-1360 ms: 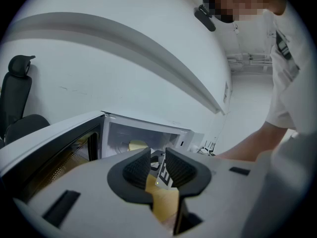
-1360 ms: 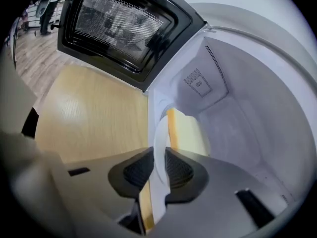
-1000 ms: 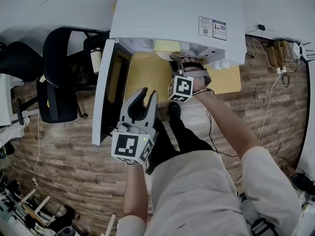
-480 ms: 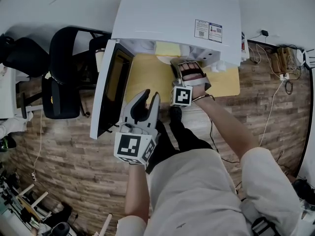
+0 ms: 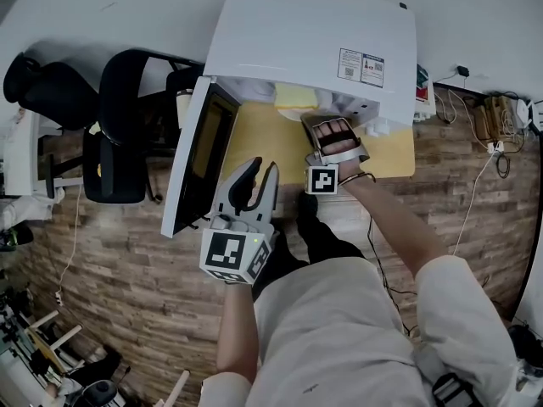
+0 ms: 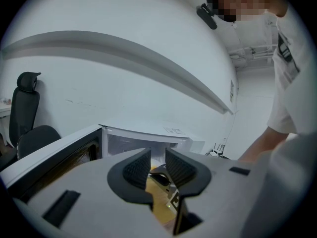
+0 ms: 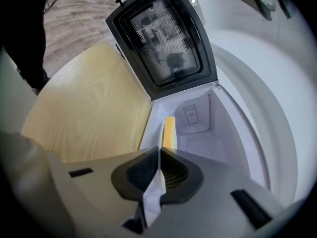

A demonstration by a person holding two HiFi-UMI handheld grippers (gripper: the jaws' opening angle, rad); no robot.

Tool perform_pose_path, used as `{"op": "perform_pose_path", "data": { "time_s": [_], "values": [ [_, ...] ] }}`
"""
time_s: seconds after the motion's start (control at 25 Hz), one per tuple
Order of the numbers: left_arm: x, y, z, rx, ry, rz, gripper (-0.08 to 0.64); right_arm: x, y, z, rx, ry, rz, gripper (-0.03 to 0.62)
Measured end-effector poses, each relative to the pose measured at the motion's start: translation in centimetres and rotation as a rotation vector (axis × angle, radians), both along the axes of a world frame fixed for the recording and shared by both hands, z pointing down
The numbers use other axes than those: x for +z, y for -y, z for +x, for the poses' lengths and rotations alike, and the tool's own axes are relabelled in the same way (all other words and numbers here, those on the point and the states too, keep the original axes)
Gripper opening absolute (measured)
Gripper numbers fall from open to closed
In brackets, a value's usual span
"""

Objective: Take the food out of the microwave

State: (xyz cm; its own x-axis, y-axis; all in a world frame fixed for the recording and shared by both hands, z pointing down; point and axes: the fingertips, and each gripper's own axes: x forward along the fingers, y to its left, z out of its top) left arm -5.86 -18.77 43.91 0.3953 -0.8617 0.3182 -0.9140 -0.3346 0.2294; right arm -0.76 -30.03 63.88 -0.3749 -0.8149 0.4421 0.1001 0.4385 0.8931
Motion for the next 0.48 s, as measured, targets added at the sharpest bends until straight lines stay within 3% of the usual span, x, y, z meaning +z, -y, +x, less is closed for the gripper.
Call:
{"op": "perform_pose_path", "data": {
  "time_s": [0.32,0.48],
  "values": [
    [-0.5,0.1,-0.7,0.018,0.019,-0.001,0.089,-1.4,0.0,0.4,0.02,0.026,0.083,0.011],
    [-0.8,-0.3,-0.9,0.039,0.015,0.002,0.089,-2.4,-0.8,0.5,0.039,0.039,0.074,0.011]
  ]
}}
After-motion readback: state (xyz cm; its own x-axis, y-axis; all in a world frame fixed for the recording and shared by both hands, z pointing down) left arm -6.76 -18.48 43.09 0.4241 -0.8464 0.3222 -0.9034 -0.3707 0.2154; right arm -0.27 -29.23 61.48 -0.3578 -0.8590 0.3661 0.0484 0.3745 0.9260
